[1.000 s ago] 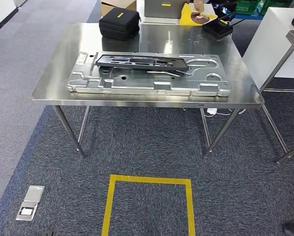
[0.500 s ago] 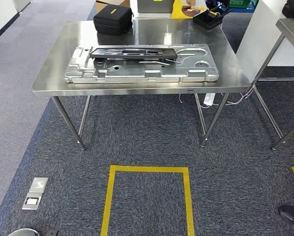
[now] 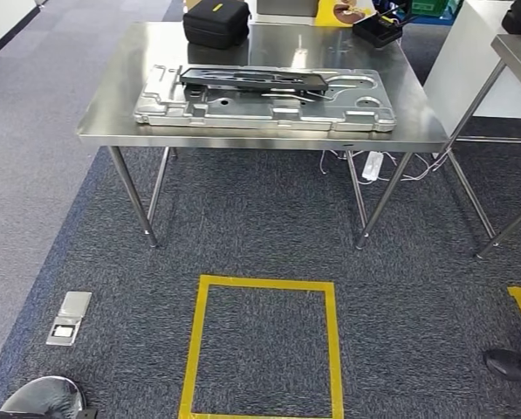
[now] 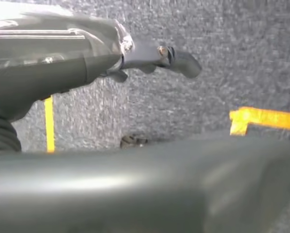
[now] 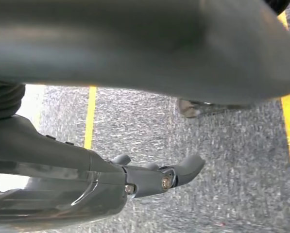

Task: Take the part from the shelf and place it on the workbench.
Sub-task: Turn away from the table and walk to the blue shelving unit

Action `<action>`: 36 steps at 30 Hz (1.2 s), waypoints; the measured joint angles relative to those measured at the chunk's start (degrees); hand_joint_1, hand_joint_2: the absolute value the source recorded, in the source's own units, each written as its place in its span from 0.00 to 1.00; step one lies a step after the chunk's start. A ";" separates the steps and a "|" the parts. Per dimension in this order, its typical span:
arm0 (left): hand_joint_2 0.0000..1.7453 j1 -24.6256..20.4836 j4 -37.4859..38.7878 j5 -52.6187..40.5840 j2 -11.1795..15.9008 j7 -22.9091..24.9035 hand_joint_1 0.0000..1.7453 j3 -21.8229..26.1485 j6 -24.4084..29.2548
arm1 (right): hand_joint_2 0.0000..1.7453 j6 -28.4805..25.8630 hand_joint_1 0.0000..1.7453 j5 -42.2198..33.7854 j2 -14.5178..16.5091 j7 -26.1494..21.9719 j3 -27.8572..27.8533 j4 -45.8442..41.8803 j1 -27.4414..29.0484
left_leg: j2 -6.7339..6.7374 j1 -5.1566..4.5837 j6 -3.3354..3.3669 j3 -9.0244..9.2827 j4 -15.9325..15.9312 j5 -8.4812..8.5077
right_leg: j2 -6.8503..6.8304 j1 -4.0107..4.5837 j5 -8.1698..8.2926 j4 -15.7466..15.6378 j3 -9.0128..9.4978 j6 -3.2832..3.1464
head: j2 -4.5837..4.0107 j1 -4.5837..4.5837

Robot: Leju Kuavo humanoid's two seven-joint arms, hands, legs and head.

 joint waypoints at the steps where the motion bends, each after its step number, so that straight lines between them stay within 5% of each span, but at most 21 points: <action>1: 1.00 0.07 0.00 -0.04 0.00 0.22 0.00 0.00 0.20 | 0.50 0.00 0.00 -0.10 0.00 0.58 -0.21 0.01 -0.01 | 0.02 -0.08 0.00 -0.43 0.15 0.23 | 0.03 0.00 -1.22 2.96 -0.71 0.10 | 0.00 0.00; 3: 1.00 0.18 0.00 -0.10 0.00 0.45 0.00 0.00 0.38 | 1.00 0.00 0.00 -0.40 0.01 2.12 -0.65 0.06 0.01 | 0.05 -0.16 -0.06 -0.99 0.52 0.45 | 0.09 0.01 -0.52 2.65 0.99 0.10 | 0.00 0.00; 6: 1.00 0.01 0.00 -0.48 -0.04 0.63 0.00 -0.06 0.49 | 1.00 0.08 0.00 -1.01 0.04 4.91 -1.29 0.15 -0.14 | 0.05 -0.36 -0.34 -1.26 1.00 0.41 | 0.14 0.12 3.57 -8.87 8.16 -0.57 | 0.00 0.01; 8: 1.00 -0.16 0.00 -0.60 -0.07 0.27 0.00 -0.11 0.29 | 1.00 0.45 0.00 -1.58 0.15 5.94 -1.93 0.20 -0.25 | 0.04 -0.67 -0.54 -1.70 1.47 0.25 | 0.15 0.15 3.95 -12.71 9.93 -0.98 | 0.00 -0.02; 31: 1.00 -0.45 0.00 -0.52 -0.10 -1.78 0.00 -0.36 0.04 | 1.00 4.04 0.00 -1.75 0.72 6.78 -4.00 0.31 -0.28 | -0.03 -0.46 -1.41 -2.24 1.48 0.69 | 0.08 0.54 3.89 -12.85 9.63 -1.66 | 0.00 -0.06; 36: 1.00 0.56 -0.02 3.09 0.18 -1.25 0.00 -4.16 0.11 | 1.00 3.54 0.00 -3.26 0.72 6.63 -2.32 0.09 0.18 | -0.03 -0.50 -1.40 -2.28 1.50 0.69 | 0.08 0.49 3.89 -12.86 9.58 -1.66 | 0.00 -0.06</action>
